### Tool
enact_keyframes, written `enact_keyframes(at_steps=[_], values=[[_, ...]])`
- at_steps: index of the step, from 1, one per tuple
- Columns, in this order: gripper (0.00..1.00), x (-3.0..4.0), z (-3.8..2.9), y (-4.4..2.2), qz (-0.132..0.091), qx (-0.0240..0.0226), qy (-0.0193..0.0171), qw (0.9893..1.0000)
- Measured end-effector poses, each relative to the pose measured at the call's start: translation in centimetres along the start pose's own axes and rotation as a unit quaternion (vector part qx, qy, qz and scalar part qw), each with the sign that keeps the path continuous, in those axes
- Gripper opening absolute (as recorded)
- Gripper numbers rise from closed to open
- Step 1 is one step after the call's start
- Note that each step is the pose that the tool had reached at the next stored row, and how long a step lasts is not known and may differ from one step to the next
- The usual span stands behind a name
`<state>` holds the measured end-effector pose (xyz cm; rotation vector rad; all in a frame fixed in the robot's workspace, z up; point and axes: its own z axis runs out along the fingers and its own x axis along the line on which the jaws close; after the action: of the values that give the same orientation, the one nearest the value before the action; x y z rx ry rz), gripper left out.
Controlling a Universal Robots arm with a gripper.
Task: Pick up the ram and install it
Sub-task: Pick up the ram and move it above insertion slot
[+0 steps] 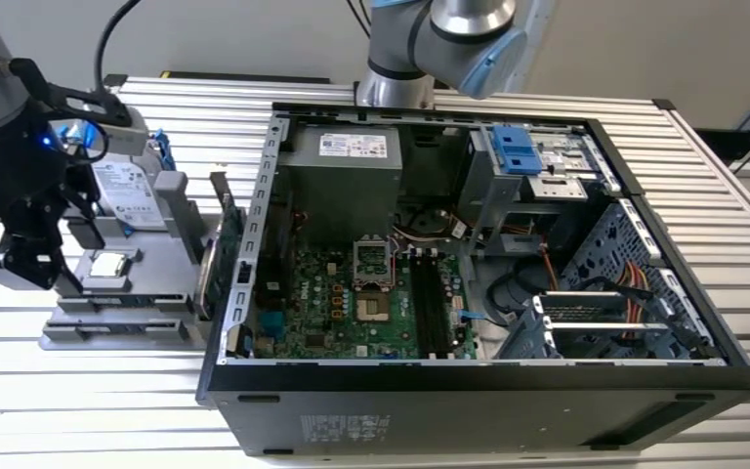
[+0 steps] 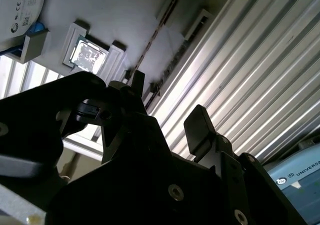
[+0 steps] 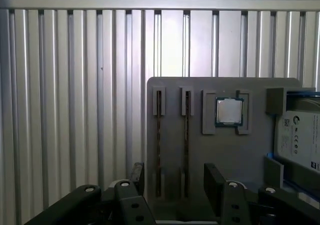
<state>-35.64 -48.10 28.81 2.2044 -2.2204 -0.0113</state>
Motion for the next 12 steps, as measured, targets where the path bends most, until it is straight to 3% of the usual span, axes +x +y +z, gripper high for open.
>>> enact_keyframes(at_steps=[12], values=[[1.0,1.11,0.95,-0.24,0.0,-0.0046,-0.0001,1.0]])
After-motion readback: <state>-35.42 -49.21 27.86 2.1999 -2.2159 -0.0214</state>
